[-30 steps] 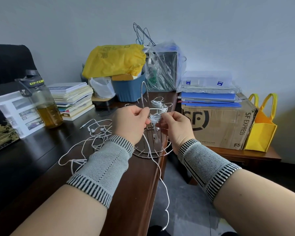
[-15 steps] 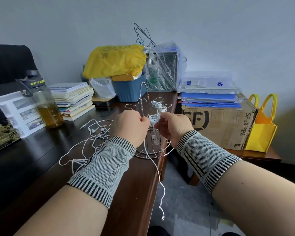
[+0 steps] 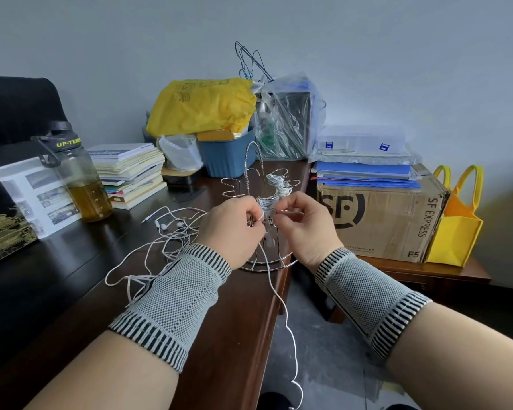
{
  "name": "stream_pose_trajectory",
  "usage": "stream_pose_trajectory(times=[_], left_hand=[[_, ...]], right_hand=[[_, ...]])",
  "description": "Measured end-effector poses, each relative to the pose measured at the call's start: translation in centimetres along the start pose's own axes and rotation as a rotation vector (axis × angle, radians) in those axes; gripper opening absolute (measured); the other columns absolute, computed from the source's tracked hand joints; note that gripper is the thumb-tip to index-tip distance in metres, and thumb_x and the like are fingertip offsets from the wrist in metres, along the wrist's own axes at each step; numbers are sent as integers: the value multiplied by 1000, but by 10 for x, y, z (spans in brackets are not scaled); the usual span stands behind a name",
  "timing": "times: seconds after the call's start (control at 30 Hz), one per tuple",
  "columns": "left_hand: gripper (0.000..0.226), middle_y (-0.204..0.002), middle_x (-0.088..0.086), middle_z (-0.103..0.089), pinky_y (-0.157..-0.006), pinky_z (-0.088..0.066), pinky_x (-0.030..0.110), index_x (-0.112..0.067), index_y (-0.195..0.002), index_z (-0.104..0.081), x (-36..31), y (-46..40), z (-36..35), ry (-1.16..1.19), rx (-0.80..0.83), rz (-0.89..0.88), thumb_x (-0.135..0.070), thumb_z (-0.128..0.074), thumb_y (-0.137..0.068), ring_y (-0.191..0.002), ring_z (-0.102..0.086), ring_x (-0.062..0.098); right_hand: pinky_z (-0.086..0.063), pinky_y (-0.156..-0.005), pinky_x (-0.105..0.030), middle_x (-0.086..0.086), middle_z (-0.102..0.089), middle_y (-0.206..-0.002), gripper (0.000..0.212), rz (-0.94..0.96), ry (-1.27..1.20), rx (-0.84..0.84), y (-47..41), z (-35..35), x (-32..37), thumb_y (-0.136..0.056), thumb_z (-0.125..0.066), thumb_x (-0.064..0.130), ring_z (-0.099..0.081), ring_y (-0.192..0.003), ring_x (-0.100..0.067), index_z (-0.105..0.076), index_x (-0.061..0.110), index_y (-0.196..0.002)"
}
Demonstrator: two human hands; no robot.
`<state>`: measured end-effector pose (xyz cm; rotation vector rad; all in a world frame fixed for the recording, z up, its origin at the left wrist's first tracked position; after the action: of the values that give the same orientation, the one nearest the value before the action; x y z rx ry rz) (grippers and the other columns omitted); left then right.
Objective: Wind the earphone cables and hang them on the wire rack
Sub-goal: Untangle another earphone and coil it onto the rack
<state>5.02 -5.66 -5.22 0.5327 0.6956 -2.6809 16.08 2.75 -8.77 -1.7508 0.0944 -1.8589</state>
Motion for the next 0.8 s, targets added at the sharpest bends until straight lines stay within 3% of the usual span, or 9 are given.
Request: stream_pose_trajectory(times=[0.07,0.13,0.33,0.5,0.67,0.73,0.8], left_hand=[[10,-98,-11,-58,-81,-46,30,-33,-86,-59,0,0,-1,-19,16,-25,-24,-59,-89,-91,-58,18],[13,-102,-13,-50,-83,-43,27,-33,-90,-61,1,0,-4,-16,23,-40,-20,-59,-91,-94,-57,16],[19,-105,-12,-48,-83,-35,17,-32,-106,-71,6,-1,-7,73,-7,-41,-23,-57,-96,-95,-52,9],[15,-81,-15,-64,-78,-51,23,-27,-99,-72,3,0,-2,221,-136,13,-18,-66,-89,-78,-64,6],[12,-81,-14,-63,-71,-46,21,-27,-91,-63,5,4,3,101,1,60,-18,-66,-83,-79,-60,6],[6,-77,-13,-65,-62,-44,20,-25,-86,-66,14,6,4,108,80,105,-19,-65,-85,-72,-60,5],[11,-70,-9,-67,-55,-43,18,-26,-80,-67,22,7,7,284,64,122,-20,-66,-89,-59,-58,5]], right_hand=[[-54,-79,-23,-1,-56,-103,34,92,127,41,2,-2,-1,-83,-61,0,-64,-90,-8,-61,34,-83],[-53,-85,-27,4,-51,-102,36,141,204,53,3,-6,-2,-83,-64,2,-61,-94,-9,-63,38,-88],[-51,-82,-25,7,-50,-95,18,192,292,11,-1,-9,-1,-81,-74,15,-58,-87,-9,-71,28,-92],[-52,-81,-27,2,-58,-91,7,148,283,-40,-4,-6,2,-82,-74,21,-60,-80,-9,-75,19,-89],[-53,-77,-26,2,-65,-89,9,100,223,-60,-3,-8,-2,-85,-70,19,-62,-76,-8,-70,27,-79],[-54,-71,-27,3,-68,-81,15,20,142,-76,-3,-8,-1,-85,-69,18,-64,-71,-7,-67,29,-74],[-49,-54,-18,5,-64,-66,15,-74,4,-68,-1,-7,2,-86,-68,14,-57,-53,1,-67,20,-73]])
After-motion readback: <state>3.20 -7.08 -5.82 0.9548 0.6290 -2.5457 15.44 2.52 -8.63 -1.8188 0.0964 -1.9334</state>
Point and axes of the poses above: each hand's wrist, its own y-axis away from the middle knuckle, its own z-axis out of the back of the hand, x = y × z, the point moved 2 cm from there along -y, towards the middle knuckle
